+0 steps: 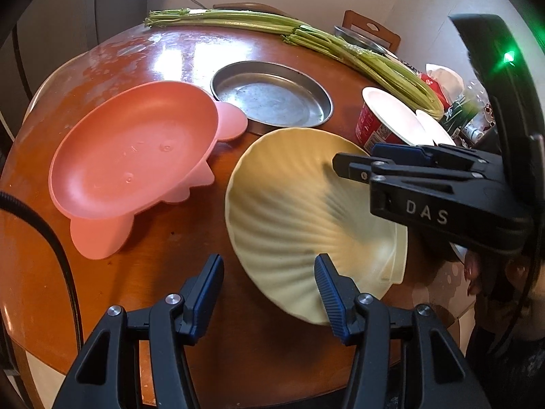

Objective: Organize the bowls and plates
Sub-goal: 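Lift the shell plate with the left gripper toward the pink bowl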

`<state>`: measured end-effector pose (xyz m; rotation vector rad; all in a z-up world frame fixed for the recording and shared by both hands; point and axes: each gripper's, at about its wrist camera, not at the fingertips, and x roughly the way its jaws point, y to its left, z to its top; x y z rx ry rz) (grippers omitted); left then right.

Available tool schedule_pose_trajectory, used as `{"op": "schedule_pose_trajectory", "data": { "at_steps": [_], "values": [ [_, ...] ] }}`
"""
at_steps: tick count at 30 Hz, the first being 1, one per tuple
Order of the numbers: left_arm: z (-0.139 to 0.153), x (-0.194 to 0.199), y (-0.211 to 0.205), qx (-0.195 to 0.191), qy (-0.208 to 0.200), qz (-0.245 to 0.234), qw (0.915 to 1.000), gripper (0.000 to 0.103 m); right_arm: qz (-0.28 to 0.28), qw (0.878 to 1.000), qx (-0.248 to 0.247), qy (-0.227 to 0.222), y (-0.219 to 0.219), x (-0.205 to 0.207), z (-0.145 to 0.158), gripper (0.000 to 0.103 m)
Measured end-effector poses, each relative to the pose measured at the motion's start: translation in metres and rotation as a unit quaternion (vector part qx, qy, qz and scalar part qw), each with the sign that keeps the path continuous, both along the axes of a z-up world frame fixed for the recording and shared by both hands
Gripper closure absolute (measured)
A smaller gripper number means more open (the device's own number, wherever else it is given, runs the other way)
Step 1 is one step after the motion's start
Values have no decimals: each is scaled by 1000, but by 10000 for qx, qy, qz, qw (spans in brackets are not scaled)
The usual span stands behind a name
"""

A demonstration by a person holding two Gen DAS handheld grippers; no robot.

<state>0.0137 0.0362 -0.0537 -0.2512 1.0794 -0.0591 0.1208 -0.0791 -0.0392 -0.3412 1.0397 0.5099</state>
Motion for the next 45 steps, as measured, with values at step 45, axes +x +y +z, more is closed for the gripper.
{"op": "schedule_pose_trajectory", "data": {
  "at_steps": [45],
  "values": [
    [61, 8, 68, 239, -603, 743, 9951, 48, 417, 9912, 1253, 95, 44, -15, 65, 50]
  ]
}}
